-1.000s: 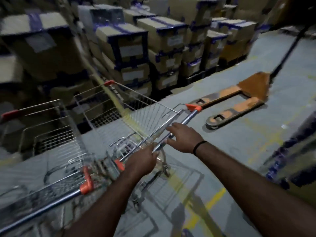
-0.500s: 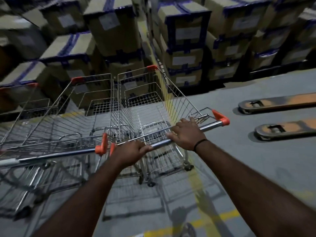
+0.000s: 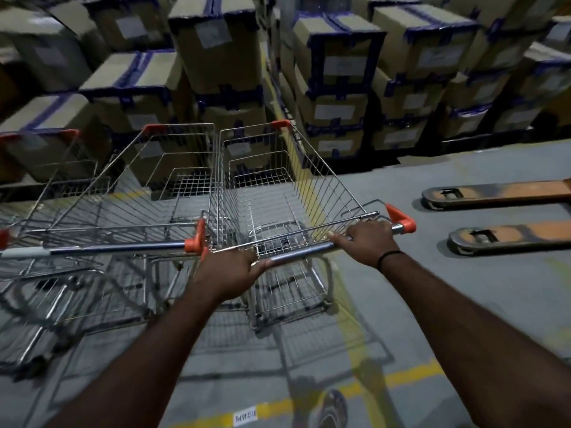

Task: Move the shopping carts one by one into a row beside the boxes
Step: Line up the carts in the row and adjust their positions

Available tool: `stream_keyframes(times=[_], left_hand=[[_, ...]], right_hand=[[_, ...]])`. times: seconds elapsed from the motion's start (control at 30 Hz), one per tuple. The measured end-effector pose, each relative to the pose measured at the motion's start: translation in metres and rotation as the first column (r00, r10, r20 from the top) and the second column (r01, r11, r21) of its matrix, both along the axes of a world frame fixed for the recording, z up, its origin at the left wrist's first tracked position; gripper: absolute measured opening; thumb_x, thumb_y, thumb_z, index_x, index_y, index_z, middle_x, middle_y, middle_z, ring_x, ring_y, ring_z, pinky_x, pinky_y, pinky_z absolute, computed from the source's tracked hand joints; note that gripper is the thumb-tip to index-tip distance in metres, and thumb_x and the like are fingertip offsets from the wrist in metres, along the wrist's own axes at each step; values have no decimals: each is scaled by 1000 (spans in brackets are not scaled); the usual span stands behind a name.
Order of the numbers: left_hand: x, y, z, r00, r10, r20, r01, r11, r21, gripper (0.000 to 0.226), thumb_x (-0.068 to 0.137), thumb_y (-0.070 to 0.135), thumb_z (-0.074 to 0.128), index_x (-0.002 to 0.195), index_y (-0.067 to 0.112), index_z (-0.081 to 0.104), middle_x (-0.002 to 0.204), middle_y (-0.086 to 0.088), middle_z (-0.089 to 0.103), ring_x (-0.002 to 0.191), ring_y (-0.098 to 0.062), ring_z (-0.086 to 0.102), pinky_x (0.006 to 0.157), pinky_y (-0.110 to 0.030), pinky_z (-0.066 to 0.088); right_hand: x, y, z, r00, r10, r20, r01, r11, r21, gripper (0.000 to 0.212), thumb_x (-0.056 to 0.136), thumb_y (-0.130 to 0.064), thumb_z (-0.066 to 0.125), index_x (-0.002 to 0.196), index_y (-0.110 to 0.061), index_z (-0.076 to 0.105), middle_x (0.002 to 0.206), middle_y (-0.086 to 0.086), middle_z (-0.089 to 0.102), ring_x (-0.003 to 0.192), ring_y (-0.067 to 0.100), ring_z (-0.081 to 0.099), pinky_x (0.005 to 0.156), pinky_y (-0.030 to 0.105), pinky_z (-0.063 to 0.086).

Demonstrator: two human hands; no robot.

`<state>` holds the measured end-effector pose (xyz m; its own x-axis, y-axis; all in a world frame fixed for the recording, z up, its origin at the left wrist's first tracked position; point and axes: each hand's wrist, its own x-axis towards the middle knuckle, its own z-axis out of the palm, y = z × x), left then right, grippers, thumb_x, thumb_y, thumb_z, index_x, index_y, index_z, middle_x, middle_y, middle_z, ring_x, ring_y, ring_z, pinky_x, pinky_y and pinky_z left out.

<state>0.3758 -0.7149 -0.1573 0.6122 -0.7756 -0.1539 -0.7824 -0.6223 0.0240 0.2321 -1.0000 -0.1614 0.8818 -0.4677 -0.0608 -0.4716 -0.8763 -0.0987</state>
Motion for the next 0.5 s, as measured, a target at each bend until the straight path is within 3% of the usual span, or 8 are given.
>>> stream_keyframes(times=[0.2,0.33,0.5], left_hand=[[-20,25,4,997,-13,-74,12,1000,-12,85,86,84,7,122,31,62,119,0,70,113,-23,63,90,-40,42],[-39,39,9,997,7,-81,-5,1000,28,74,92,79,15,125,31,60,124,1,68,118,-22,60,101,-47,36],[-59,58,3,998,-12,-62,13,1000,13,80,88,83,10,116,30,63,115,1,70,112,-23,63,101,-49,36]], right_hand=[[-26,28,-7,1000,-13,11,13,998,-62,78,90,-80,22,64,-19,62,69,0,61,81,25,59,97,48,34],[-47,46,-11,999,-29,21,31,994,-100,88,79,-89,7,60,-19,59,64,-2,57,74,22,52,95,46,37],[-77,65,-15,997,-48,57,54,993,-107,88,77,-89,7,59,-19,57,65,-1,59,77,23,56,88,44,37]])
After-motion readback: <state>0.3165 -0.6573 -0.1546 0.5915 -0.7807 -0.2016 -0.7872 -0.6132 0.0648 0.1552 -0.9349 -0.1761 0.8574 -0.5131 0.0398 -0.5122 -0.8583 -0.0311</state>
